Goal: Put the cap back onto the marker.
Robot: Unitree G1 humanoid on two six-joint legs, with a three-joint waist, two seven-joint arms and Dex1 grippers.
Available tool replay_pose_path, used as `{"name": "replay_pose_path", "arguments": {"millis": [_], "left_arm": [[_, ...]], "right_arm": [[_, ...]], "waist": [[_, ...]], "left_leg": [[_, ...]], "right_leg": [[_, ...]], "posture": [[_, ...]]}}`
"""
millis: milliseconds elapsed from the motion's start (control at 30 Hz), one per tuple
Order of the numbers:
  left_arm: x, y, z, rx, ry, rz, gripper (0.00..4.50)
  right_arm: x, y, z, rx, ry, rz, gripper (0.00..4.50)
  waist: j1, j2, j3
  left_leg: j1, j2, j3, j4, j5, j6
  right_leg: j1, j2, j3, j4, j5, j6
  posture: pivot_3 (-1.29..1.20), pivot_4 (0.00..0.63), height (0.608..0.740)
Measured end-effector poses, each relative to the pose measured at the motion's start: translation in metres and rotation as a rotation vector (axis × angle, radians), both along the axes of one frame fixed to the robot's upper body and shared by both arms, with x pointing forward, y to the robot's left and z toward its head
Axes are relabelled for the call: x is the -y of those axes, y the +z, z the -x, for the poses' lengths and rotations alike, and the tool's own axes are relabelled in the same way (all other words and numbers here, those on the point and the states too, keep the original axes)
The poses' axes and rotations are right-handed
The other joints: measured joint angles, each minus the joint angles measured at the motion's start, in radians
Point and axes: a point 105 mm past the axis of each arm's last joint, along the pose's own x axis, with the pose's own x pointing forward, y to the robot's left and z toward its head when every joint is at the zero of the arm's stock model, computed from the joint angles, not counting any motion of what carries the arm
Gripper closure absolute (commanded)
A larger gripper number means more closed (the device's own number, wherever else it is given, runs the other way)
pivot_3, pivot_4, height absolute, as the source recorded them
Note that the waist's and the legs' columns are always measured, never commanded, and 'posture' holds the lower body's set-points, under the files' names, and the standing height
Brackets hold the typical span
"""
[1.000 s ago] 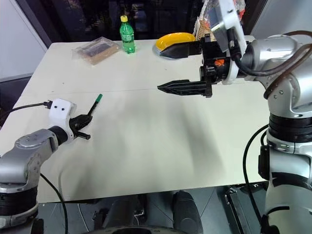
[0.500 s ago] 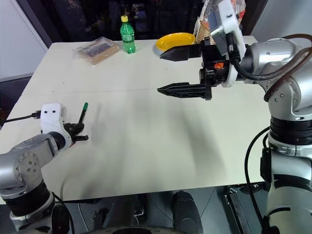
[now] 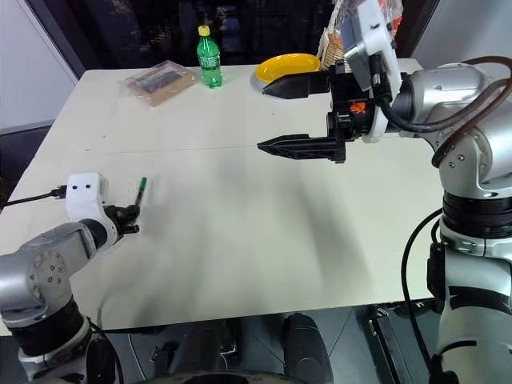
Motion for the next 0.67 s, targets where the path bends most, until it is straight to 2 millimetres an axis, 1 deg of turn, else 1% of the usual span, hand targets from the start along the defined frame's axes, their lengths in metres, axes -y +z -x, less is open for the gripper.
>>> {"name": "replay_pose_path", "arguments": {"millis": [33,100,133,400,533,667], "left_arm": [[0.0,0.0,0.0,0.0,0.001,0.0,0.94],[0.001,-0.001,0.0,-0.001,0.002,0.008,0.23],[0.002,-0.002,0.0,-0.002,0.001,0.012,0.09],[0.006,-0.001,0.001,0.015,-0.002,0.028,0.09],[0.009,-0.002,0.009,0.027,-0.005,0.025,0.09],[0.012,0.002,0.013,0.052,-0.008,0.014,0.09]], "right_arm": [[0.0,0.0,0.0,0.0,-0.001,0.0,0.09],[0.0,0.0,0.0,0.001,-0.002,-0.001,0.09],[0.0,0.0,0.0,0.001,-0.002,-0.001,0.09],[-0.001,-0.001,0.0,-0.001,0.003,0.004,0.09],[-0.002,-0.002,0.0,-0.004,0.01,0.011,0.09],[-0.002,-0.004,0.0,-0.004,0.019,0.017,0.09]], "waist": [[0.0,0.0,0.0],[0.0,0.0,0.0],[0.0,0.0,0.0],[-0.001,0.0,0.0],[-0.002,0.0,0.0],[-0.001,0.0,0.0]], "left_leg": [[0.0,0.0,0.0,0.0,0.0,0.0],[0.0,0.0,0.0,-0.001,-0.001,-0.002],[0.0,0.0,0.0,-0.001,-0.002,-0.002],[0.0,0.0,0.0,-0.002,-0.002,-0.003],[-0.001,0.0,0.0,-0.003,-0.002,-0.003],[-0.001,-0.001,0.0,-0.003,-0.002,-0.003]], "right_leg": [[0.0,0.0,0.0,0.0,0.0,0.0],[0.0,-0.001,0.0,0.0,0.0,0.0],[-0.001,-0.001,0.0,0.0,0.0,-0.001],[-0.001,-0.001,0.0,-0.002,0.0,-0.001],[-0.002,-0.002,0.001,-0.002,0.0,-0.001],[-0.002,-0.002,0.001,-0.002,0.0,-0.001]], "posture": [[0.0,0.15,0.74],[0.0,0.15,0.74],[0.0,0.15,0.74],[0.0,0.15,0.74],[0.0,0.15,0.74],[0.0,0.15,0.74]]}}
